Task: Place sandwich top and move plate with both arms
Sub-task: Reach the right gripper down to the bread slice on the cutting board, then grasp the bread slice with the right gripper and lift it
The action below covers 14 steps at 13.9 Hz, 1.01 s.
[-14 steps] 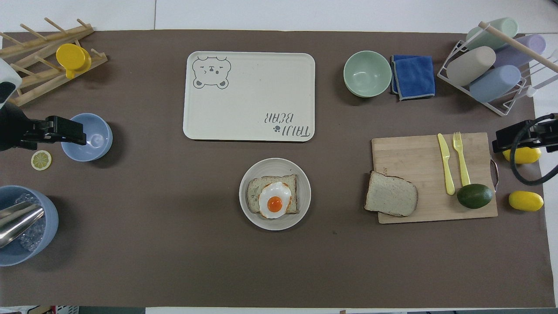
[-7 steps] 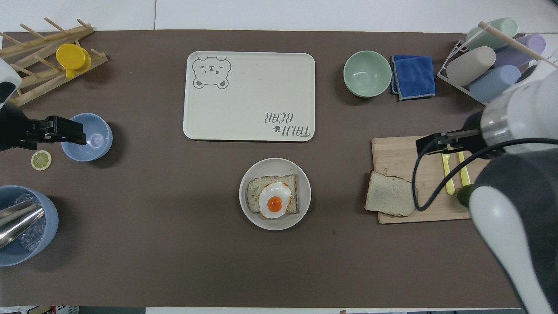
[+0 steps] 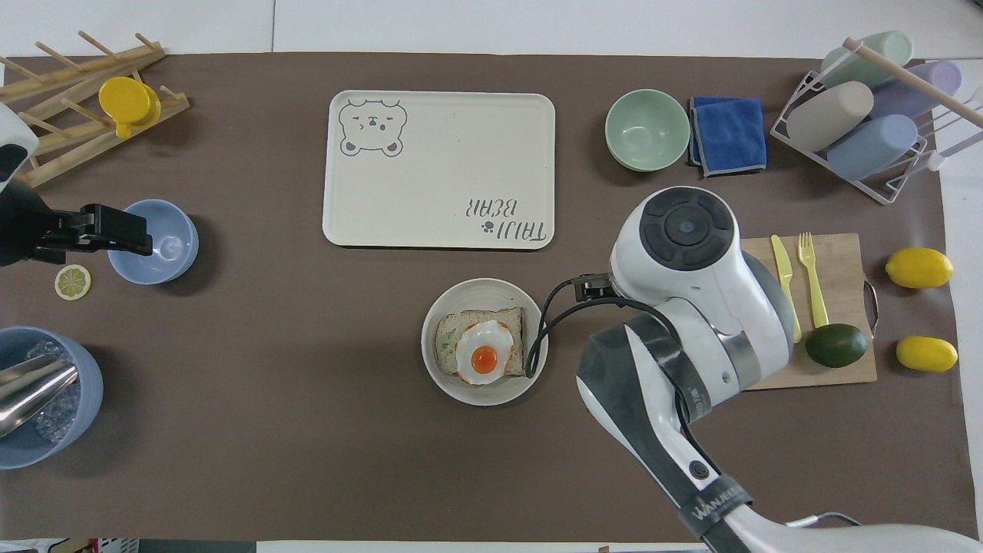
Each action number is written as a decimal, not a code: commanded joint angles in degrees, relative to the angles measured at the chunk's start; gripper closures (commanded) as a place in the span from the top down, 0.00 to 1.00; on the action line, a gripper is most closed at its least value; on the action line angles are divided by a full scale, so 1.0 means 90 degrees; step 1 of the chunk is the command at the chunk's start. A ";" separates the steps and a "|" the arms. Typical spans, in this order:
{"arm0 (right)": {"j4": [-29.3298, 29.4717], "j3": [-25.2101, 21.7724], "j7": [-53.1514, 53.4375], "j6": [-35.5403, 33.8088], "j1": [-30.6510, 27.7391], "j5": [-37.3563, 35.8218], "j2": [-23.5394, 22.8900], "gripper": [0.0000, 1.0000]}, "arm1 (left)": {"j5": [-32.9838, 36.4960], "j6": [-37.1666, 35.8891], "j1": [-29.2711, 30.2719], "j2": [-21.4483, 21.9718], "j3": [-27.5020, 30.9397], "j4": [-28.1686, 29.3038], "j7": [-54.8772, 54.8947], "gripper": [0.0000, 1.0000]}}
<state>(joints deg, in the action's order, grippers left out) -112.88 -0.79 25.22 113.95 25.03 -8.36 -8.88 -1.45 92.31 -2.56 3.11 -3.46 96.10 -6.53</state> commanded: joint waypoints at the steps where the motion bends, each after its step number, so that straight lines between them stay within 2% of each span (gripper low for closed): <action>1: -0.0036 -0.0049 0.0993 -0.0130 0.0275 -0.1068 -0.0700 1.00 | 0.0103 -0.0071 0.0070 -0.0013 -0.0055 -0.0053 0.0071 1.00; 2: -0.0027 -0.0039 0.1200 -0.0277 0.0246 -0.1450 -0.0896 1.00 | 0.0103 -0.0080 0.0070 -0.0004 -0.0055 -0.0053 0.0071 1.00; 6: -0.0230 -0.0039 0.1154 -0.0532 0.0120 -0.1560 -0.0859 1.00 | 0.0103 -0.0071 0.0070 -0.0013 -0.0055 -0.0053 0.0071 1.00; 9: -0.0232 -0.0039 0.0802 -0.0999 0.0090 -0.1590 -0.0801 1.00 | 0.0103 -0.0071 0.0070 -0.0013 -0.0055 -0.0053 0.0071 1.00; 14: -0.0416 -0.0030 0.0928 -0.0943 0.0090 -0.1483 -0.0762 0.97 | 0.0103 -0.0071 0.0070 -0.0013 -0.0055 -0.0053 0.0071 1.00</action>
<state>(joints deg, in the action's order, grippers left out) -114.27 -1.53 33.32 104.55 26.46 -21.61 -17.39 -1.45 92.31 -2.56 3.11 -3.46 96.10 -6.53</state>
